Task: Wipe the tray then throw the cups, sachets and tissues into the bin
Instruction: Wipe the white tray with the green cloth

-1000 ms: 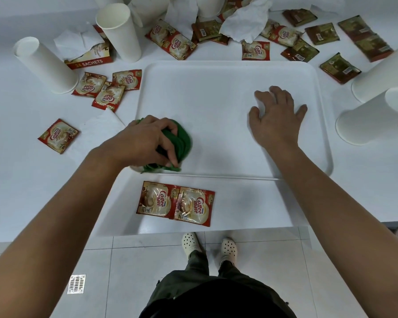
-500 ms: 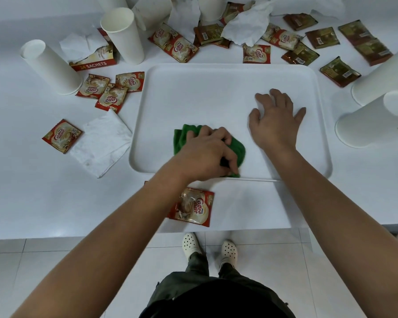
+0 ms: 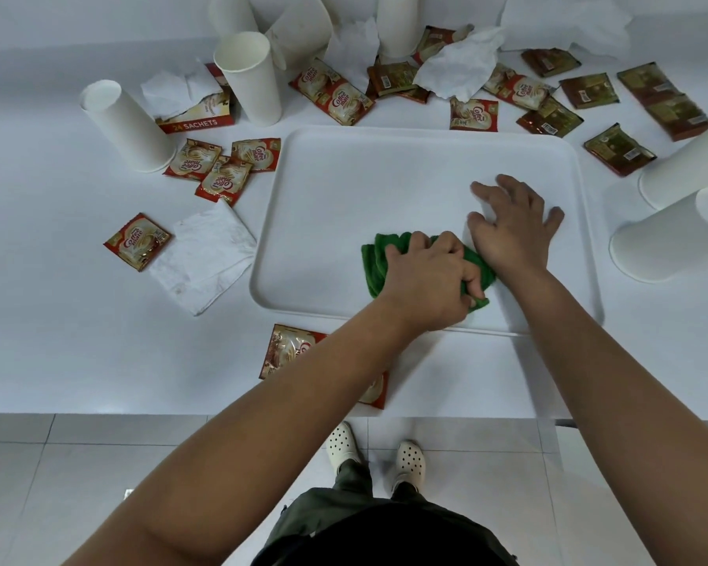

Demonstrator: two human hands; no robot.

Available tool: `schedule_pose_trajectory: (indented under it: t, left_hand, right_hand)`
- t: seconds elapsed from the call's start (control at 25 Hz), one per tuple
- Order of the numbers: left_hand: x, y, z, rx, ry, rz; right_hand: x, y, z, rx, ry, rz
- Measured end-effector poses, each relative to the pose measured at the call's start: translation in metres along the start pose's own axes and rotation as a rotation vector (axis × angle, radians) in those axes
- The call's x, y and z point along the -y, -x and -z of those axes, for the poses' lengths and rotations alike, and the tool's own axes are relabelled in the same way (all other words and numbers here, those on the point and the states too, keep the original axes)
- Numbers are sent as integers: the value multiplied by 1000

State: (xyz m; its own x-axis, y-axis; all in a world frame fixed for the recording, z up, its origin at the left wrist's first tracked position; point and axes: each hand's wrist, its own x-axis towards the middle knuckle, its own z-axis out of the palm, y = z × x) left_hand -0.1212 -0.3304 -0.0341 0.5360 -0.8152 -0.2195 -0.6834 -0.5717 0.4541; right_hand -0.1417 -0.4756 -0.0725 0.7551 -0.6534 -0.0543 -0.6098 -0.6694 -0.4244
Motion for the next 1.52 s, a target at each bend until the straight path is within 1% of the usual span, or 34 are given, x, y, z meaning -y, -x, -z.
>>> schedule_pose_trajectory:
  t: [0.16,0.4,0.6,0.68,0.84,0.92,1.04,1.12,1.2,1.28,1.44,1.52]
  left_hand:
    - [10,-14,11,-50,-16,102]
    - [64,-35,48,-136,-23,347]
    - [103,-45,72,-230,63,490]
    - [106,-46,72,-241,60,492]
    - [94,-37,59,-201,34,405]
    - [72,-25,46,-150,22,314]
    - [32,-6,19,-73,-33,118]
    - [22,0,9,-55,-24,73]
    - [25,-3,13,-62,-6,96]
    - [33,-10,21,-96,-21,154]
    - [56,-32,39,-247,-29,330]
    - [63,-43,42,-335,-16,368]
  right_hand:
    - [-2,1,0,2,21,25]
    - [-4,2,-2,-8,51,44]
    - [-2,2,-2,-3,34,40]
    - [-1,2,-3,-14,23,33]
    - [2,3,-4,-51,6,29]
    - [3,3,-4,-56,10,24]
    - [4,2,-2,-50,10,22]
    - [3,2,-1,-41,25,22]
    - [3,2,0,-28,55,30]
    - [3,2,1,-18,97,38]
    - [2,-4,8,-13,143,83]
    - [0,-13,14,-23,143,116]
